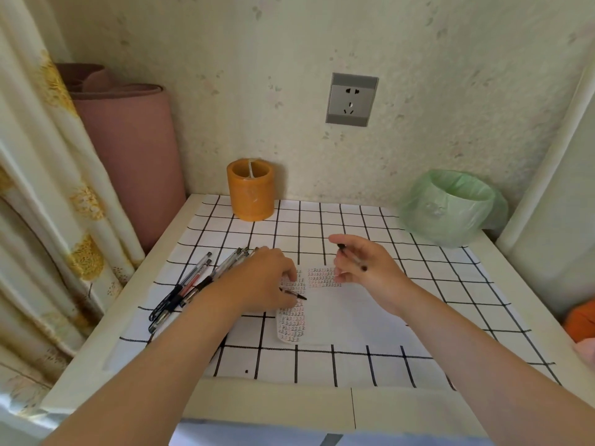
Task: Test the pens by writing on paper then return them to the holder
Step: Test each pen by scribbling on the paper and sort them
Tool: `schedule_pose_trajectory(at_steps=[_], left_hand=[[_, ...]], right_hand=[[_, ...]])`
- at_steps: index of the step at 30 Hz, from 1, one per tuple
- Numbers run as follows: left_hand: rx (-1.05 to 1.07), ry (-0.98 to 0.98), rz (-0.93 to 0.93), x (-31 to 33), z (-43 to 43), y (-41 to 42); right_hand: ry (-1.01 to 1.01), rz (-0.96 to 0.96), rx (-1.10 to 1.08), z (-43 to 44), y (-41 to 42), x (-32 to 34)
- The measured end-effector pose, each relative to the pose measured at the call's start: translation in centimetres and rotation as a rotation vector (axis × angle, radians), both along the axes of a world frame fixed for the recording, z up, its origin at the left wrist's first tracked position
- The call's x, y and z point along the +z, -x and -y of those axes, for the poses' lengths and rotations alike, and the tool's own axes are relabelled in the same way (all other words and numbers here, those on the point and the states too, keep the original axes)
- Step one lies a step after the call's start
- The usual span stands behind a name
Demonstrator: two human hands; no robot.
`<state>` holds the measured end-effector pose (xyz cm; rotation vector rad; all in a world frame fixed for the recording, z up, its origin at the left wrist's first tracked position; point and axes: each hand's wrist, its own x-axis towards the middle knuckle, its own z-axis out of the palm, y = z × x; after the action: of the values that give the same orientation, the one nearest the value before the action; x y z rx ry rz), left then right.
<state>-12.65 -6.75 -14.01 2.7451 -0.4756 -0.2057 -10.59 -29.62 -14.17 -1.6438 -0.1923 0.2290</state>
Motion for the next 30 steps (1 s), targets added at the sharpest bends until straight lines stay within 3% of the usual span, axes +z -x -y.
schedule_pose_trajectory(at_steps=[5,10,16,20,24,30], left_hand=[[-0.068,0.01,-0.068,-1.1,0.5,0.1],[-0.094,-0.069,-0.053,-1.2,0.0,-0.1],[-0.085,0.007,0.008,-1.3,-0.2,0.3],[-0.079,0.061,0.118,-1.1,-0.7,0.2],[-0.077,0.081,0.014,-1.4,-1.0,0.1],[-0.081,0.048,0.017,-1.7,-0.8,-0.1]], right_hand=[[-0.035,-0.06,-0.113,-0.2,-0.6,-0.1],[0.035,-0.058,-0.047,-0.9,-0.6,-0.5],[0.271,0.061,0.042,-2.1,0.3,-2.1],[0.275,0.099,0.068,-2.3,0.6,-2.1],[0.296,0.169,0.094,-2.9,0.8,-2.4],[0.282,0.126,0.127,-3.1,0.5,-2.2]])
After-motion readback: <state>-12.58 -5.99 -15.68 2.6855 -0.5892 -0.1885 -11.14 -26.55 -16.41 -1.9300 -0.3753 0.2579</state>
